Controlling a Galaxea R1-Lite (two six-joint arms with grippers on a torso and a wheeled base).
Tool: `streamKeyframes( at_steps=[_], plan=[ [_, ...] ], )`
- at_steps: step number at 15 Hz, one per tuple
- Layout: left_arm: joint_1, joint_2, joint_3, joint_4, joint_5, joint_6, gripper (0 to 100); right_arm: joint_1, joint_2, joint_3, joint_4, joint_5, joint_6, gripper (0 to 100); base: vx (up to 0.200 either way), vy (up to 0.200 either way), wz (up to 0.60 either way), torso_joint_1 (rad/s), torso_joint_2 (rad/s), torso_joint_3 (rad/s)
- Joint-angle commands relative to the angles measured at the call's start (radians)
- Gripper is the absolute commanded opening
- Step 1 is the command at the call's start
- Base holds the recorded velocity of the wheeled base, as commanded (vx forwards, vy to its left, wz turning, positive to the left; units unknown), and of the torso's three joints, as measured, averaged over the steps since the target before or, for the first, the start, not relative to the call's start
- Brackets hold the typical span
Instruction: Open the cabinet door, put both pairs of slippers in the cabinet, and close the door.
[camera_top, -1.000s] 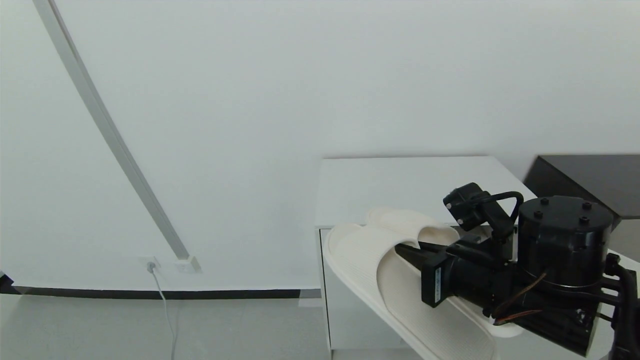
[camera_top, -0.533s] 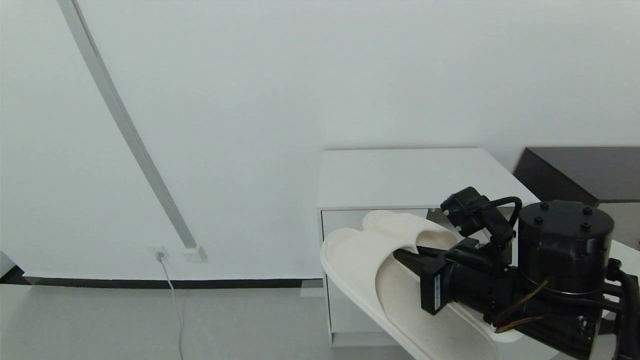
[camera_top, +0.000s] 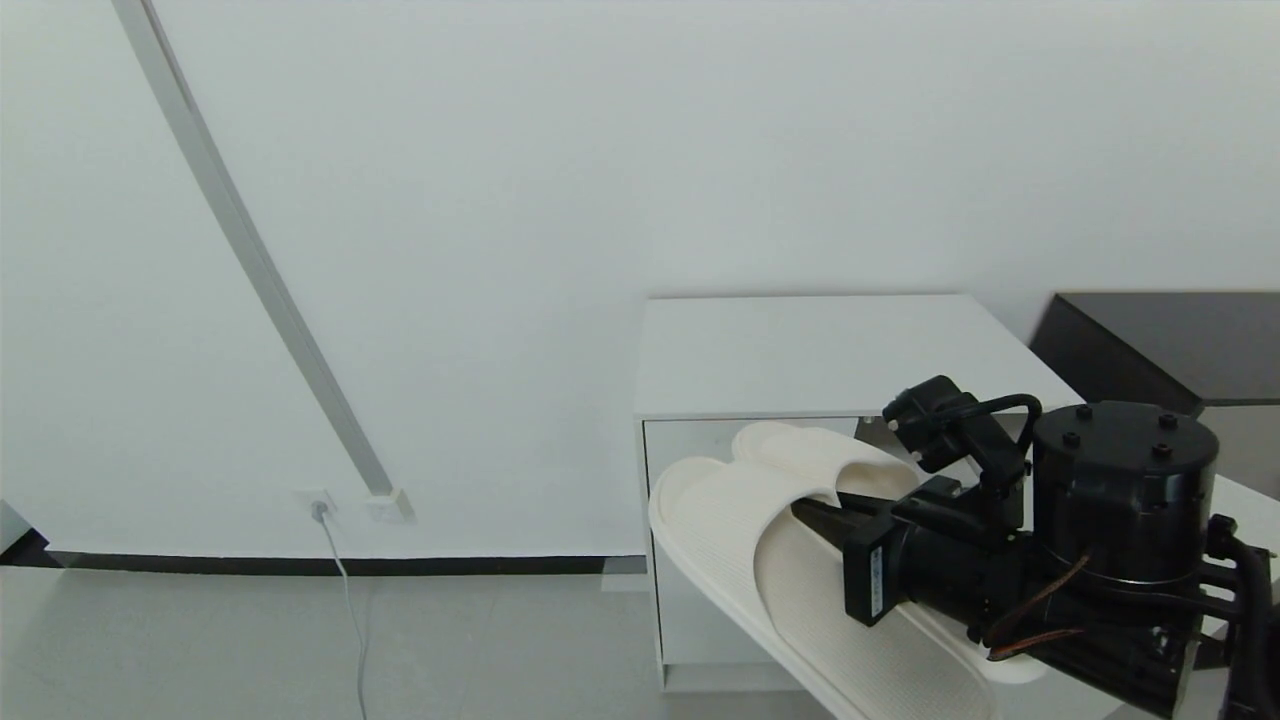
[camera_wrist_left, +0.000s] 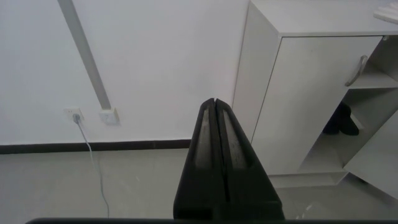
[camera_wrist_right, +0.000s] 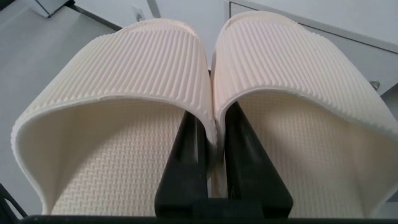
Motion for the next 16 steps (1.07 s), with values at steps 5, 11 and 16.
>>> streamKeyframes(
  at_steps=[5, 11, 16],
  plan=[
    [0.0, 0.001, 0.0, 0.0, 0.0, 0.0, 0, 0.0, 0.018, 0.0, -0.008, 0.0, 0.0, 0, 0.0, -0.04, 0.0, 0.0, 0.0, 0.0],
    [0.0, 0.001, 0.0, 0.0, 0.0, 0.0, 0, 0.0, 0.018, 0.005, -0.013, -0.002, 0.0, 0, 0.0, -0.2, 0.0, 0.008, 0.0, 0.0],
    [0.0, 0.001, 0.0, 0.0, 0.002, 0.0, 0, 0.0, 0.018, 0.01, -0.013, -0.002, -0.002, 0, 0.0, -0.2, 0.0, 0.002, 0.0, 0.004]
  ],
)
